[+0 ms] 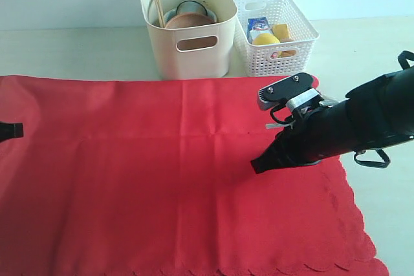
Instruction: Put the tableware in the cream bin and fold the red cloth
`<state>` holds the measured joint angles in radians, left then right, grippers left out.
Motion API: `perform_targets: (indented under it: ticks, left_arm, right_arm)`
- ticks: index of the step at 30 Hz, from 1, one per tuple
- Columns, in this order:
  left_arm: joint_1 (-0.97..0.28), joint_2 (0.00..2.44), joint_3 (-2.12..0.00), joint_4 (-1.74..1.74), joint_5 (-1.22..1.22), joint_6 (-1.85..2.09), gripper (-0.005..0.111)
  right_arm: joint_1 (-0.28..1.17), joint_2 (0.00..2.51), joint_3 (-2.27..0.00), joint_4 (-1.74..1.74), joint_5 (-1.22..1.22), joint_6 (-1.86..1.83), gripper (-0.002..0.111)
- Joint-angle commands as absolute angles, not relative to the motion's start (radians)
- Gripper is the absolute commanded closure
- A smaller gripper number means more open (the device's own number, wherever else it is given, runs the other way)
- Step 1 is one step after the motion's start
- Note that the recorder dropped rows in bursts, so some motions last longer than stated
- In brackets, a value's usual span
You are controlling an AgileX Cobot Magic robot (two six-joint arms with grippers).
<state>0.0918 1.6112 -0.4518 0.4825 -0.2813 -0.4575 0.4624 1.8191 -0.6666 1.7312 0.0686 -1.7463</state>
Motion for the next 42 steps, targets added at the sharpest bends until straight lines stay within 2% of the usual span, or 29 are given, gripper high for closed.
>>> perform_targets:
  ticks: [1,6,14,21,28,36,42]
  left_arm:
    - [0.034,1.534,-0.455,0.527,-0.277,-0.513,0.107]
    - [-0.068,1.438,-0.455,0.540,-0.228,-0.554,0.107]
    - [-0.298,1.314,-0.480,0.540,-0.176,-0.619,0.107]
    - [-0.551,1.302,-0.626,0.540,0.036,-0.666,0.107]
    - [-0.783,1.326,-0.787,0.500,0.124,-0.685,0.107]
    - [-0.831,1.483,-0.945,0.453,0.266,-0.689,0.107]
    - [-0.869,1.553,-1.017,0.426,0.283,-0.689,0.107]
  right_arm:
    - [0.465,1.828,-0.670,1.730,0.059,-1.745,0.108]
    - [0.465,1.828,-0.670,1.730,0.059,-1.745,0.108]
    - [0.465,1.828,-0.670,1.730,0.059,-1.745,0.108]
    - [0.465,1.828,-0.670,1.732,0.061,-1.745,0.108]
    - [0.465,1.828,-0.670,1.732,0.084,-1.745,0.108]
    - [0.465,1.828,-0.670,1.734,0.084,-1.732,0.108]
    - [0.465,1.798,-0.670,1.734,0.079,-1.723,0.108]
